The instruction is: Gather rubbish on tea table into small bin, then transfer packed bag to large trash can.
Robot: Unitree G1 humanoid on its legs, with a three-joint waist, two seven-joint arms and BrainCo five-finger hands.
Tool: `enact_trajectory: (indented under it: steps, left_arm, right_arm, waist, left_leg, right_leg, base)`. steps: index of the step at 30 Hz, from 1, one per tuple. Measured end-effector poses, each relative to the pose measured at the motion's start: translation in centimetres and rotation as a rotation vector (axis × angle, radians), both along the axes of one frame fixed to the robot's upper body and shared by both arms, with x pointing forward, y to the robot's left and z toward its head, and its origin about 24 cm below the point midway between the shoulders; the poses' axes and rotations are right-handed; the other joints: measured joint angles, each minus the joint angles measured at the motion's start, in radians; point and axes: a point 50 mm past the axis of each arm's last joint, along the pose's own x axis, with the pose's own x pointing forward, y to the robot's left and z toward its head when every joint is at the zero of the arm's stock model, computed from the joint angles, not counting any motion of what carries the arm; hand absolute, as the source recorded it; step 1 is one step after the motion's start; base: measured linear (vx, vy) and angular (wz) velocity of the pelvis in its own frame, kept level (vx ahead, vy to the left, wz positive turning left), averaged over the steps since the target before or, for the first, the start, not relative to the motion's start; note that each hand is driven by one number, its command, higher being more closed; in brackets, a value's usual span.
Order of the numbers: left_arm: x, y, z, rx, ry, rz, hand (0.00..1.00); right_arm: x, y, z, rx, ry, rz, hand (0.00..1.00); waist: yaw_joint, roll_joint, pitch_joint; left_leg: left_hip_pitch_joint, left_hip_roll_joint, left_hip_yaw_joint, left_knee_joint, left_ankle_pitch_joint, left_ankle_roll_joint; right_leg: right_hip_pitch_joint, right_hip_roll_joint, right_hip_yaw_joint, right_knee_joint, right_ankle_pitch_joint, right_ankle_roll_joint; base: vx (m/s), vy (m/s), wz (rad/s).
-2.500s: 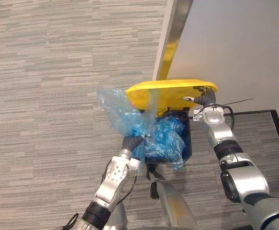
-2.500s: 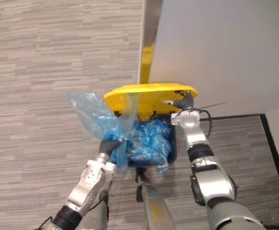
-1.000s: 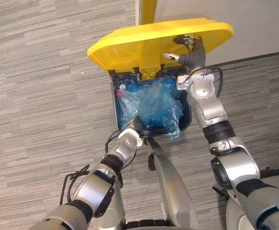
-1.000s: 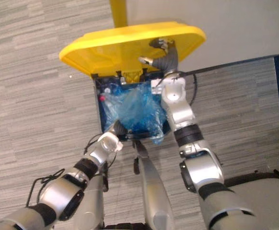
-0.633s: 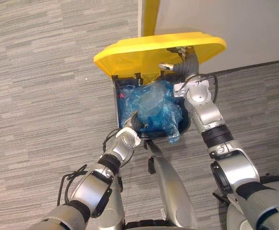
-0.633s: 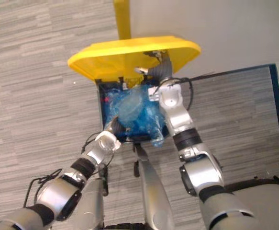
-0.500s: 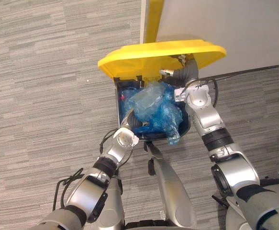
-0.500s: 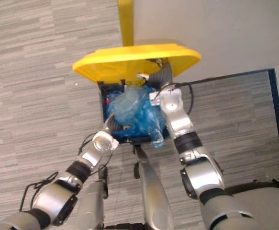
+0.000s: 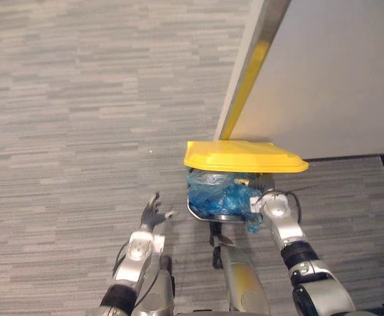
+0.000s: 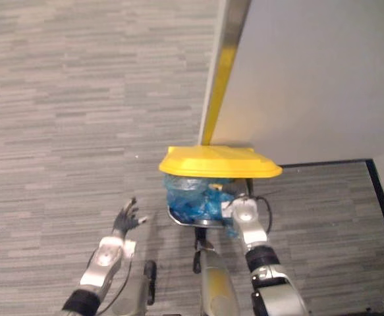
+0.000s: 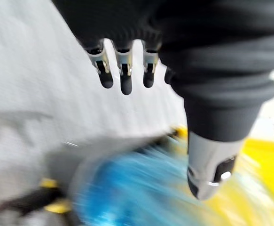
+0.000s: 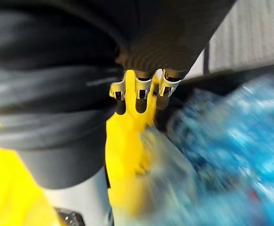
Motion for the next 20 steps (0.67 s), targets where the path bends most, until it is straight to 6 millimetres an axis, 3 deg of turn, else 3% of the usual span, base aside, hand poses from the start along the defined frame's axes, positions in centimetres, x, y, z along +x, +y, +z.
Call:
enact_trajectory:
  steps: [2, 3, 4, 5, 6, 7, 9, 10, 11, 12, 13, 14, 15, 17, 20]
  left_arm:
    - [-2.0, 0.9, -1.7, 0.006, 0.099, 0.037, 0.00]
    - [-4.1, 1.7, -3.2, 0.024, 0.197, 0.064, 0.00]
    - [-5.5, 2.2, -4.2, 0.013, 0.263, 0.102, 0.00]
    - [-5.7, 2.3, -4.3, 0.023, 0.277, 0.104, 0.00]
    - [-6.0, 2.5, -4.5, 0.030, 0.290, 0.104, 0.00]
    - [-6.1, 3.0, -4.8, 0.053, 0.315, 0.098, 0.00]
    - [-6.6, 3.5, -5.1, 0.072, 0.346, 0.096, 0.00]
    - [-6.4, 3.5, -5.1, 0.079, 0.347, 0.092, 0.00]
    - [-6.3, 3.3, -5.1, 0.077, 0.351, 0.087, 0.00]
    - [-6.6, 2.4, -5.6, 0.045, 0.376, 0.103, 0.00]
    - [-6.9, 2.0, -5.8, 0.030, 0.389, 0.107, 0.00]
    - [-7.2, 1.1, -6.1, -0.002, 0.406, 0.118, 0.00]
    - [-6.9, 1.1, -6.1, 0.006, 0.400, 0.115, 0.00]
    - [-7.0, -0.6, -6.4, -0.032, 0.421, 0.093, 0.00]
    - [-7.3, -1.3, -6.7, -0.046, 0.439, 0.084, 0.00]
  right_arm:
    - [-0.9, 0.4, -1.1, -0.001, 0.036, 0.011, 0.00]
    - [-2.1, 0.6, -2.4, 0.016, 0.081, 0.010, 0.00]
    - [-3.3, 0.6, -3.9, 0.027, 0.135, 0.009, 0.00]
    - [-4.3, 0.4, -5.0, 0.029, 0.182, 0.004, 0.00]
    - [-4.8, 0.3, -5.6, 0.030, 0.209, 0.000, 0.00]
    - [-6.6, -0.1, -7.5, 0.026, 0.298, -0.014, 0.00]
    - [-9.6, -0.6, -10.2, 0.013, 0.426, -0.045, 0.00]
    - [-12.1, -1.2, -11.8, 0.034, 0.512, -0.096, 0.00]
    - [-13.5, -1.6, -12.6, 0.039, 0.561, -0.123, 0.00]
    - [-15.1, -2.3, -13.5, 0.051, 0.613, -0.180, 0.00]
    - [-15.6, -2.7, -13.7, 0.038, 0.632, -0.186, 0.00]
    - [-16.4, -3.2, -14.1, 0.035, 0.670, -0.215, 0.00]
    - [-17.8, -2.9, -14.8, 0.053, 0.720, -0.234, 0.00]
    - [-19.0, -4.0, -15.3, 0.047, 0.776, -0.292, 0.00]
    - [-19.7, -4.5, -15.5, 0.058, 0.802, -0.336, 0.00]
  waist:
    - [0.002, -0.005, -0.009]
    - [0.005, -0.008, -0.014]
    - [0.001, -0.002, -0.017]
    - [0.002, -0.004, -0.023]
    - [0.002, -0.008, -0.025]
    - [-0.002, -0.014, -0.031]
    - [-0.008, -0.035, -0.062]
    - [-0.009, -0.054, -0.072]
    - [-0.015, -0.058, -0.074]
    - [-0.012, -0.034, -0.102]
    - [-0.009, -0.019, -0.119]
    - [-0.010, -0.022, -0.145]
    - [-0.009, -0.054, -0.166]
    - [-0.010, -0.004, -0.190]
    - [-0.012, 0.016, -0.205]
  left_leg:
    - [0.009, -0.015, 0.020, 0.000, -0.002, 0.015]
    - [0.022, -0.030, 0.044, 0.007, 0.004, 0.017]
    - [0.026, -0.010, 0.069, 0.010, 0.012, 0.029]
    - [0.023, 0.001, 0.088, 0.004, 0.020, 0.033]
    - [0.024, 0.005, 0.094, 0.002, 0.023, 0.033]
    - [0.027, 0.019, 0.102, 0.002, 0.027, 0.027]
    - [0.023, 0.027, 0.107, -0.004, 0.031, 0.019]
    - [0.020, 0.032, 0.117, -0.003, 0.030, 0.016]
    - [0.022, 0.033, 0.115, -0.004, 0.029, 0.011]
    - [0.029, 0.063, 0.126, -0.041, 0.042, -0.009]
    - [0.029, 0.090, 0.136, -0.063, 0.052, -0.013]
    - [0.039, 0.108, 0.168, -0.097, 0.077, -0.041]
    - [0.061, 0.083, 0.172, -0.131, 0.095, -0.048]
    - [0.073, 0.119, 0.170, -0.212, 0.132, -0.039]
    - [0.076, 0.126, 0.167, -0.251, 0.163, -0.033]
  right_leg:
    - [0.007, -0.007, 0.015, -0.011, 0.005, 0.005]
    - [0.017, -0.022, -0.004, -0.021, -0.001, 0.006]
    - [0.011, -0.029, -0.024, 0.005, -0.066, 0.048]
    - [-0.026, -0.037, -0.031, 0.095, -0.074, 0.007]
    - [-0.045, -0.040, -0.033, 0.158, -0.077, -0.010]
    - [-0.065, -0.044, -0.036, 0.347, -0.103, -0.050]
    - [-0.037, -0.061, -0.021, 0.530, -0.188, -0.041]
    - [-0.026, -0.065, 0.006, 0.575, -0.242, -0.015]
    - [-0.022, -0.057, 0.004, 0.562, -0.242, -0.012]
    - [0.019, 0.000, 0.008, 0.436, -0.235, 0.001]
    - [0.039, 0.023, 0.011, 0.383, -0.241, -0.001]
    - [0.060, 0.014, -0.005, 0.429, -0.302, -0.044]
    - [0.113, -0.002, 0.000, 0.348, -0.364, -0.038]
    - [0.141, 0.058, 0.002, 0.227, -0.284, -0.070]
    - [0.150, 0.078, 0.004, 0.161, -0.242, -0.075]
  base:
    - [-0.15, 0.138, -0.30]
    - [-0.15, 0.139, -0.53]
    - [-0.12, 0.095, -0.54]
    - [-0.10, 0.039, -0.40]
    - [-0.09, -0.004, -0.29]
    - [-0.06, -0.028, -0.20]
    - [0.00, -0.097, -0.13]
    - [0.02, -0.144, -0.06]
    - [0.02, -0.166, -0.32]
    - [0.03, -0.102, -0.39]
    - [0.06, -0.166, -0.62]
    - [0.10, -0.186, -0.38]
    - [0.10, -0.241, -0.37]
    - [0.01, -0.125, -0.32]
    - [0.00, -0.014, -0.12]
